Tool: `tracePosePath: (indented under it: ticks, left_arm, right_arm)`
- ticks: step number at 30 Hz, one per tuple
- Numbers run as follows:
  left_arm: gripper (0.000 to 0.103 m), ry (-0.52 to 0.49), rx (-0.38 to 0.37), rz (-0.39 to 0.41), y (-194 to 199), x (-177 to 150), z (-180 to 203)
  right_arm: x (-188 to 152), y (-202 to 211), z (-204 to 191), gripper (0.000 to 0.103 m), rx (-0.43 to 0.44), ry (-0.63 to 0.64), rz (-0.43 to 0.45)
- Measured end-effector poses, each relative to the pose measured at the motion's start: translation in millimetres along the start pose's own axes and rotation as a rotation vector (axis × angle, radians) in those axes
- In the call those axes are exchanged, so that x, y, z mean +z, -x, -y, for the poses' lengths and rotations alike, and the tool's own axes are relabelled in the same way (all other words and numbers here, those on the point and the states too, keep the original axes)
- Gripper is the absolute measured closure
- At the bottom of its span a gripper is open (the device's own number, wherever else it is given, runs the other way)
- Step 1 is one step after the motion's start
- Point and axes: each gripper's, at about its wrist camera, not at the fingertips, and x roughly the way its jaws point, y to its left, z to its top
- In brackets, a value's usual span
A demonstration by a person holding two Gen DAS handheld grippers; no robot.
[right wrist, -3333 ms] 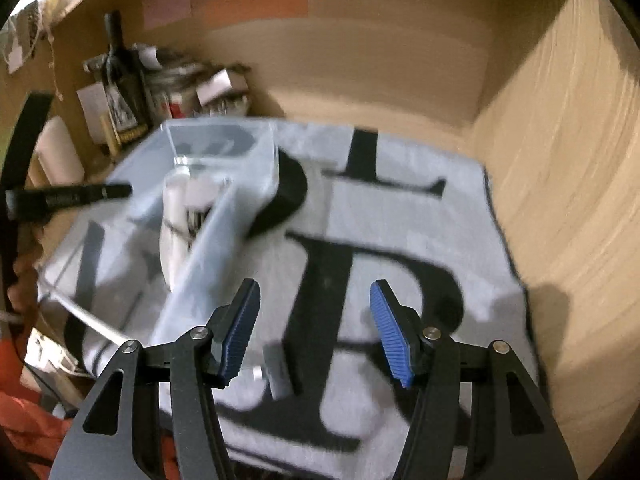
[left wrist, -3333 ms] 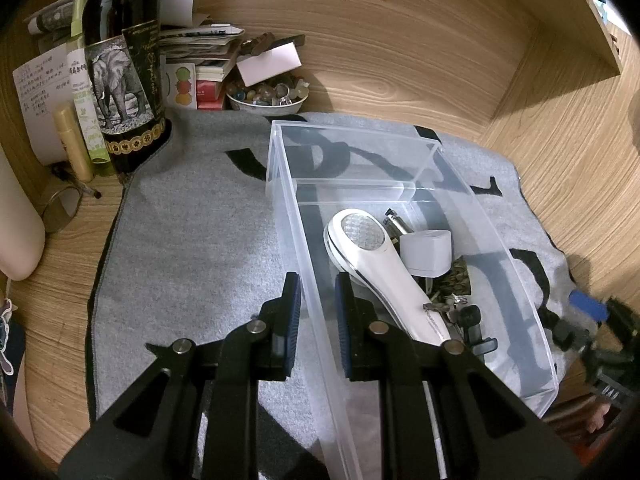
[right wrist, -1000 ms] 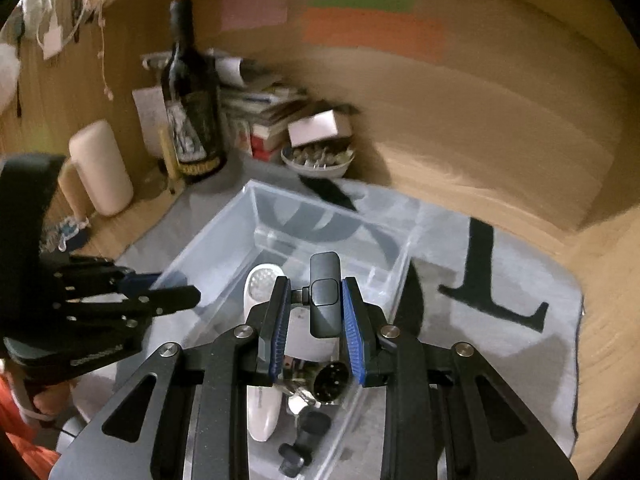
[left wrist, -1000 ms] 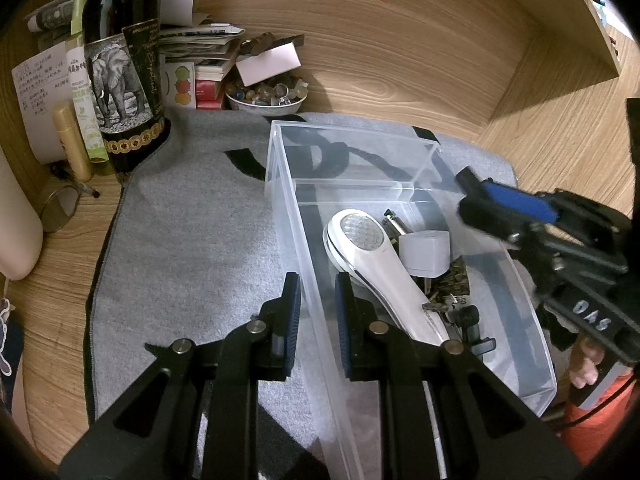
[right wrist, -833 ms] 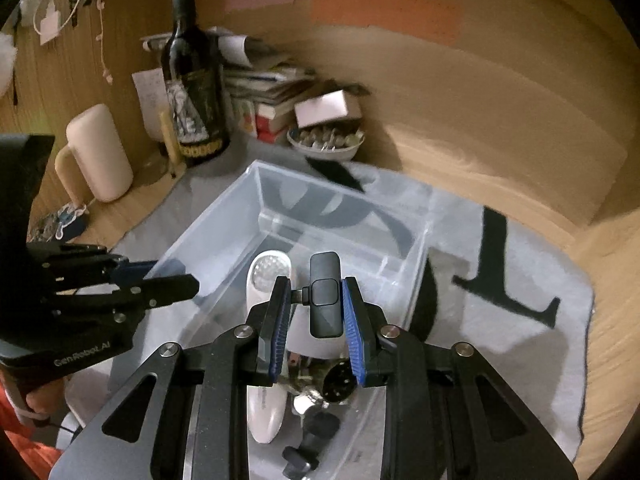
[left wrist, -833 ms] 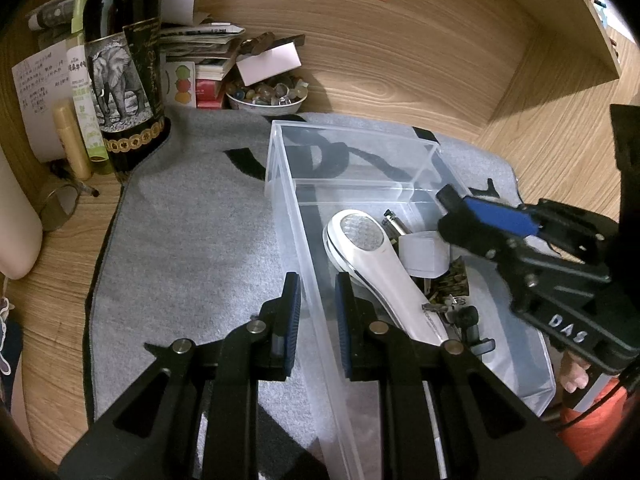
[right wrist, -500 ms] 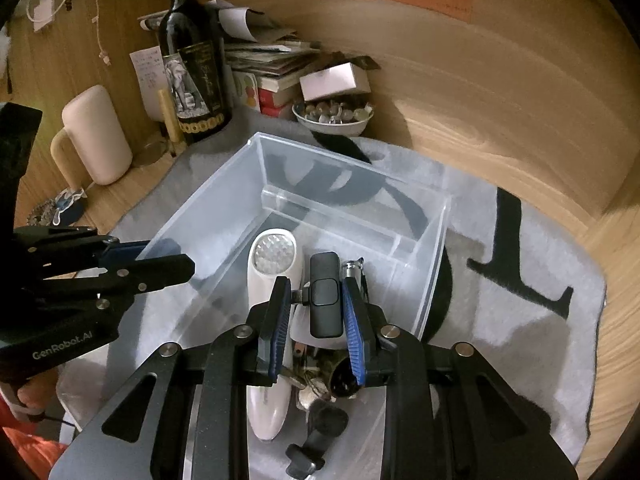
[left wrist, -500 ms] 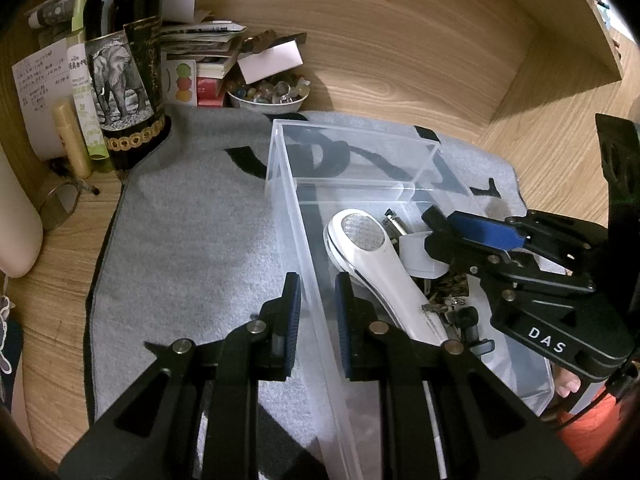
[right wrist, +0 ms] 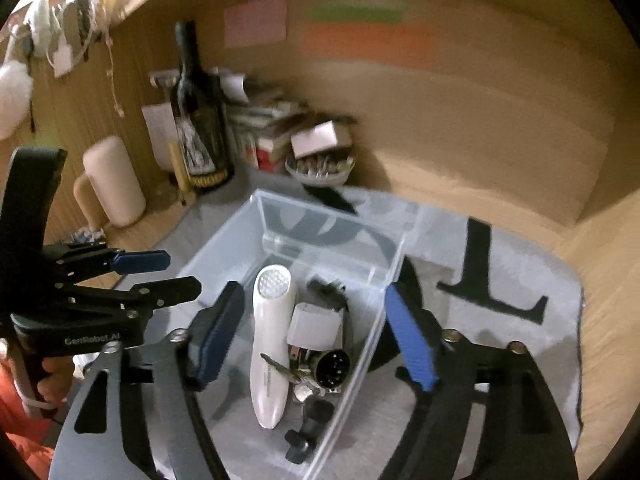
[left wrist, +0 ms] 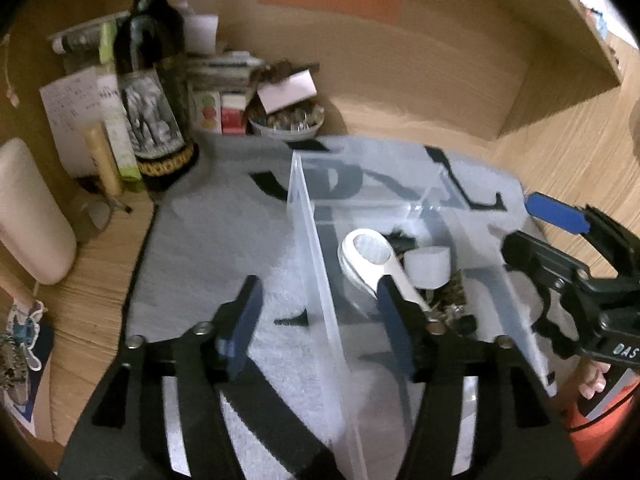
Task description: Organize rigid objects
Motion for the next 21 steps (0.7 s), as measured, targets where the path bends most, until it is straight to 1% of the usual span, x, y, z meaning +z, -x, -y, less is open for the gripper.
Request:
tracePosePath:
  ticks: [2,4,6,7,8,9,10,12,14,18,21]
  left_arm:
    - [0.032,0.000,-0.002,0.036,13,2,3]
    - [0.026,-0.024,0.012,0.101,32,3,13]
    - [0.018,-0.053,0.022,0.158,48,2,24]
    - [0.016,-0.074,0.021,0.192,58,1,31]
    - [0.012,-0.086,0.017,0.211,65,1,35]
    - [0.008,-0.101,0.010,0.246,76,-1,43]
    - [0.007,-0.107,0.004,0.272,83,-2,48]
    - [0.004,-0.114,-0.006,0.312,95,-5,57]
    - [0.002,-0.119,-0.012,0.343,105,-8,64]
    - [0.001,-0.120,-0.013,0.422,127,-20,77]
    - [0.000,-0.117,-0.007,0.465,137,-29,85]
  right_arm:
    - [0,15,1,0.023,-0.009,-0.006,0.039]
    - [-1,29,3,0.022,-0.017,-0.014,0.080]
    - [-3,44,6,0.020,-0.020,-0.021,0.118]
    - [-4,52,7,0.016,-0.024,-0.028,0.137]
    - [-4,59,8,0.010,-0.027,-0.035,0.155]
    - [-6,67,10,0.007,-0.030,-0.042,0.176]
    - [-8,75,12,0.001,-0.036,-0.049,0.202]
    - [-12,95,15,0.000,-0.058,-0.063,0.262]
    - [-17,110,17,0.000,-0.070,-0.074,0.297]
    - [-27,129,22,0.000,-0.088,-0.104,0.342]
    - [-35,139,25,0.000,-0.102,-0.118,0.360]
